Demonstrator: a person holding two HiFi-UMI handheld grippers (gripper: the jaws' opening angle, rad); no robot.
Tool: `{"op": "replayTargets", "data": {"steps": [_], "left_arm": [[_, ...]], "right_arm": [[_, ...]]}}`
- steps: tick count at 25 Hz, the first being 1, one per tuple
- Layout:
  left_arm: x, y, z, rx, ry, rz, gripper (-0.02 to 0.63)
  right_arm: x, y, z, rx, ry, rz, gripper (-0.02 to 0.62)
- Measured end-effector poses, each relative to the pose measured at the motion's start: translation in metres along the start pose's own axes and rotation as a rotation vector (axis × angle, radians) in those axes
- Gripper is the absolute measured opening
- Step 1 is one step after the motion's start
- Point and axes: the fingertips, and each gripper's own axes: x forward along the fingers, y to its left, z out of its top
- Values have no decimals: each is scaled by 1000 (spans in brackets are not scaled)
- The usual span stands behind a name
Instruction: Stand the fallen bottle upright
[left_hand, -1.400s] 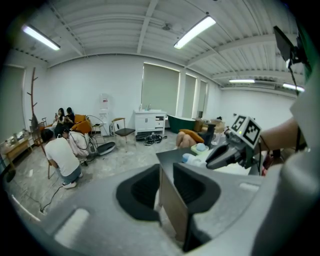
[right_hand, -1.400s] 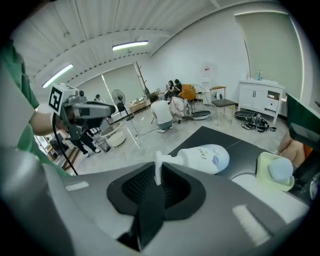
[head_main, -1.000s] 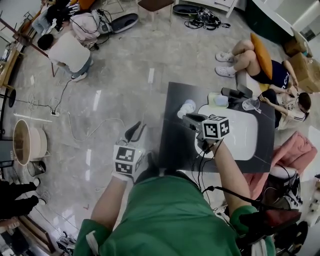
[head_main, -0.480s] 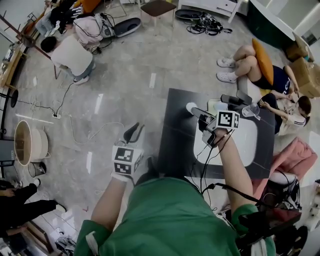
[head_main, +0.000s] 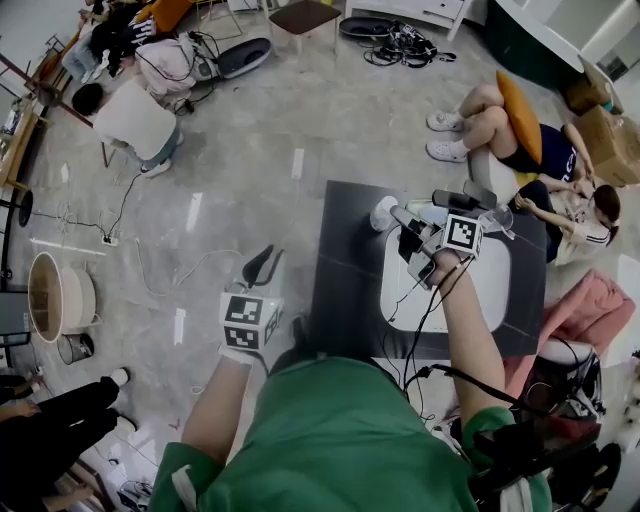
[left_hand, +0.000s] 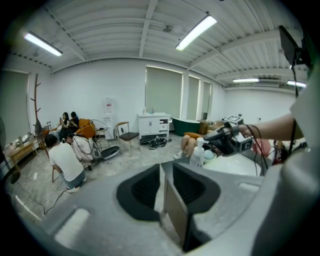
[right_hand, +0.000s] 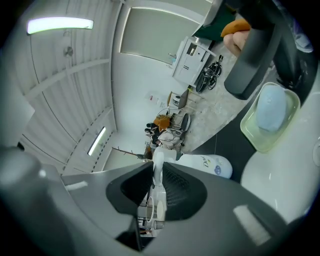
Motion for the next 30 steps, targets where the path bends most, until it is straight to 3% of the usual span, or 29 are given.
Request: {"op": "replayTargets", "data": {"steps": [7, 16, 22, 27, 30], "left_arm": [[6, -4, 1, 7, 7, -6, 78], [6, -5, 3, 11, 1, -15, 78], [0, -4, 11, 10, -18, -25, 78], [-5, -1, 21, 27, -39, -27, 78], [-7, 0, 32, 43, -62, -30, 78]], "right_arm": [[-8, -4, 5, -47, -29, -16, 66], [-16, -3, 10, -92, -83, -110, 107], [-36, 15, 20, -326, -154, -253, 107], [-64, 42, 32, -592, -285, -422, 107], [-75, 69, 31, -724, -337, -455, 106]]}}
